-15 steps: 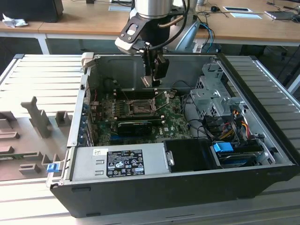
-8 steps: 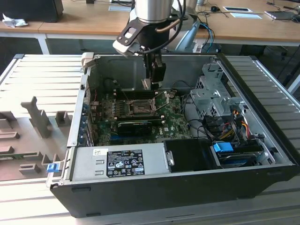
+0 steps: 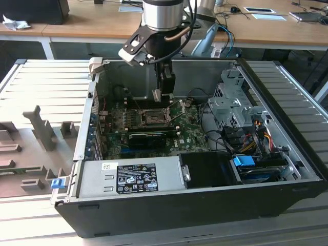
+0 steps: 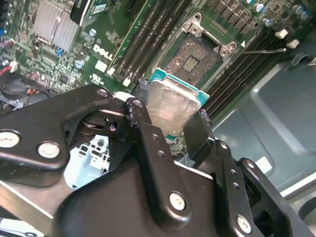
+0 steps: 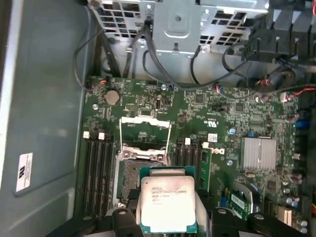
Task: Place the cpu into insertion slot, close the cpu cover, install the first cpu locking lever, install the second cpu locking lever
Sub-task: 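Place the cpu into insertion slot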
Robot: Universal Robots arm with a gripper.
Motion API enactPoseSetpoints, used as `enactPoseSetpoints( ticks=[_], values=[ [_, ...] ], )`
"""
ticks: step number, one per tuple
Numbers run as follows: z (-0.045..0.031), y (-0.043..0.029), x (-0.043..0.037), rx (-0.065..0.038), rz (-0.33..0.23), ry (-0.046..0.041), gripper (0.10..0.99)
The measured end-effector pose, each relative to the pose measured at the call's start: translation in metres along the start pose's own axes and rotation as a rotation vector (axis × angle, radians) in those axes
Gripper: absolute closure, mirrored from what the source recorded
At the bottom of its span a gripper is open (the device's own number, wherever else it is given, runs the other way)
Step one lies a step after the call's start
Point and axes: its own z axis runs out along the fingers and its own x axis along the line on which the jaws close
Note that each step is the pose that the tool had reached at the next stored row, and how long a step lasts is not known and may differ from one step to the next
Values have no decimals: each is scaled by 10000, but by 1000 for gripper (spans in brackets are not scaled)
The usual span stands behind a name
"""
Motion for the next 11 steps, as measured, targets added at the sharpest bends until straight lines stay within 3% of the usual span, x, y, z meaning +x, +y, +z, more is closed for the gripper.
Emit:
enactPoseSetpoints(
  ticks=[6, 9, 11],
  values=[
    [103, -14, 0, 0, 1048, -75, 557],
    [155, -28, 2, -2, 970, -69, 557],
    [214, -33, 2, -1, 378, -26, 557]
  ],
)
